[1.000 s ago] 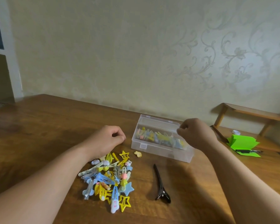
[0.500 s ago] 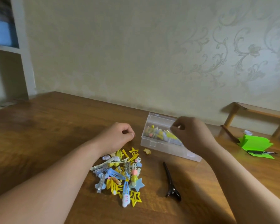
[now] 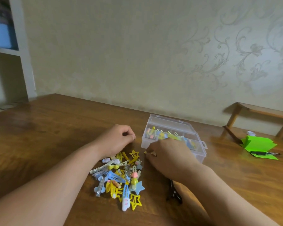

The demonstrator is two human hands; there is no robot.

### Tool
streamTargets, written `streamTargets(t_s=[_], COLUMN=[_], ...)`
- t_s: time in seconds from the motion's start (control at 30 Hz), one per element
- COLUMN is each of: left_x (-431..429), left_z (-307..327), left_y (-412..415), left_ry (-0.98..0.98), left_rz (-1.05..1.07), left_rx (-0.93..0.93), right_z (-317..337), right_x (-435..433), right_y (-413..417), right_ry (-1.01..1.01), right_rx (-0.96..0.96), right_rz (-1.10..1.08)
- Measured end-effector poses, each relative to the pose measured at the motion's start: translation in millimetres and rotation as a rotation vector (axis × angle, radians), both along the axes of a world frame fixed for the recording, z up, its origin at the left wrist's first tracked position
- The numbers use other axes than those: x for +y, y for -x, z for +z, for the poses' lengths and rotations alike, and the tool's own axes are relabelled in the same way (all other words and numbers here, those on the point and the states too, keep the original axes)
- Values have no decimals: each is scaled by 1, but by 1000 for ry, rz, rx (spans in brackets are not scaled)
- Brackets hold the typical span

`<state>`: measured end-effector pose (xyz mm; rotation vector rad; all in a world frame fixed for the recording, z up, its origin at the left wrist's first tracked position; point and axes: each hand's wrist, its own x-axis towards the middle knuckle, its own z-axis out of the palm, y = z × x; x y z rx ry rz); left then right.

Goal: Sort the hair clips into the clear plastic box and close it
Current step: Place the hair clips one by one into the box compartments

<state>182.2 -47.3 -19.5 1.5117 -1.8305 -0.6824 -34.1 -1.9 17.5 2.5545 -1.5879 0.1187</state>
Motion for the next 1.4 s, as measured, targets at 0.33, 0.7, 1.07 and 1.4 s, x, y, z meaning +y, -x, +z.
streamTargets(t_s=[0.33, 0.7, 1.07, 1.4], left_x=[1, 2, 0, 3], left_z=[-1, 0, 0, 2], left_y=[-1, 0, 0, -1], left_ry=[-2, -6, -2, -26], left_rz=[-12, -6, 10, 26], left_rx=[-6, 1, -22, -4], right_z=[-2, -8, 21, 5], right_x=[-1, -4, -43, -62], right_y=[2, 2, 79, 119], right_ry=[-32, 73, 278, 219], right_rx=[-41, -7, -581, -438], right_rz=[-3, 51, -306, -532])
